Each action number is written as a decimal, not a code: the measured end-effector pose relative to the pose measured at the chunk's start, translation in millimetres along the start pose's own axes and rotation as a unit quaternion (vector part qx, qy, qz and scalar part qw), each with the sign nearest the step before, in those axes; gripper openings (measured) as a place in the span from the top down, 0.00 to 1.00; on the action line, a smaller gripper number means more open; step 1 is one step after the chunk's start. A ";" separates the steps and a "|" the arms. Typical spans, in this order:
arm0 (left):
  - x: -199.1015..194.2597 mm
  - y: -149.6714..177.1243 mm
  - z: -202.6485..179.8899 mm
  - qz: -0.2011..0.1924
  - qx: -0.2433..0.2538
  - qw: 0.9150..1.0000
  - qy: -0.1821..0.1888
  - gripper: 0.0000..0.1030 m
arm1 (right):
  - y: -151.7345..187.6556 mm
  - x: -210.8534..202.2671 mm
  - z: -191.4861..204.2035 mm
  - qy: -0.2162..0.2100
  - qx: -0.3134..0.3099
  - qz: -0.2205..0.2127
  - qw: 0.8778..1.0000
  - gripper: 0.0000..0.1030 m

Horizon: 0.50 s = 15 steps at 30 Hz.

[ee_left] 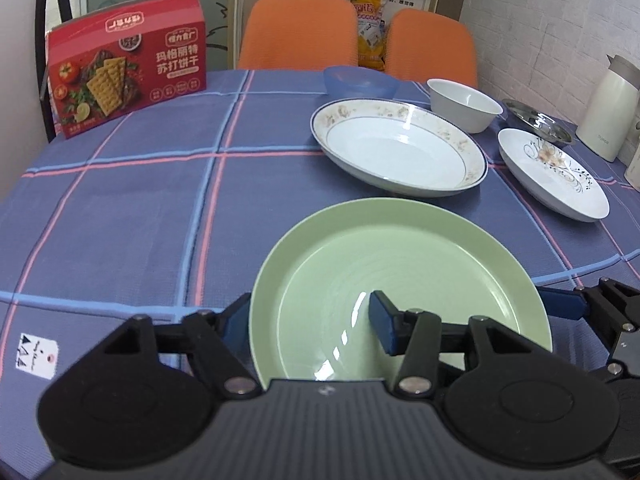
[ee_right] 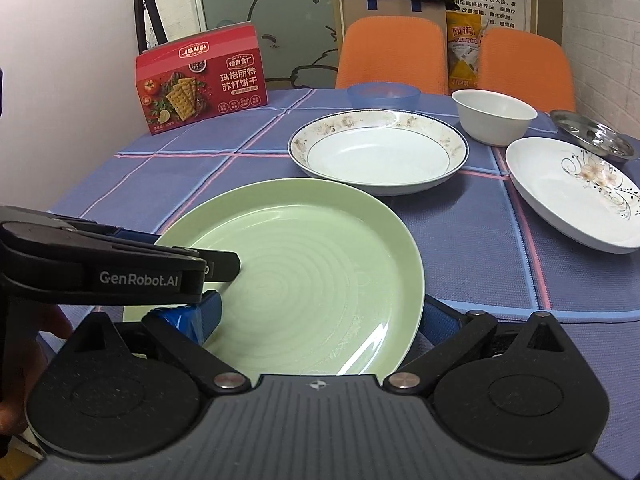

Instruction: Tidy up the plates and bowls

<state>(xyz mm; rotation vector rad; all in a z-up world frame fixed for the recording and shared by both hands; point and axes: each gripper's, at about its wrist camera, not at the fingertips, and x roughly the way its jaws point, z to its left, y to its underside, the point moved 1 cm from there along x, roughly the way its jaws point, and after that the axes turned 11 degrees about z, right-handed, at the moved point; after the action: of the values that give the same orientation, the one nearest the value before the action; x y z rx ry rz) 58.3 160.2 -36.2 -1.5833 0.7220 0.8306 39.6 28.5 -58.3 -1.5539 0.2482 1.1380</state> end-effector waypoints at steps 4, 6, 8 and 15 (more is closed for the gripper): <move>0.5 -1.0 5.3 0.003 -0.002 1.000 0.024 0.39 | 0.9 9.3 5.7 0.010 -0.013 0.012 1.000 0.12; -4.2 -3.7 14.5 -0.003 -0.016 0.999 0.040 0.38 | 2.2 8.9 5.1 0.006 -0.026 0.012 1.000 0.12; -9.6 -11.3 26.9 -0.015 -0.034 0.998 0.050 0.37 | 1.0 4.7 -3.5 -0.017 -0.015 0.012 1.000 0.14; -10.6 -62.1 50.6 -0.041 -0.060 0.996 0.046 0.30 | -29.7 -18.9 -55.9 -0.014 0.057 -0.033 0.998 0.14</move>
<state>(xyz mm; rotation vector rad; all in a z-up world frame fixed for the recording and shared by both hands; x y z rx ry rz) 96.8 220.3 1.8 -1.7571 0.6785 0.7561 79.4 -16.4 -30.7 -1.4349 0.2379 1.0756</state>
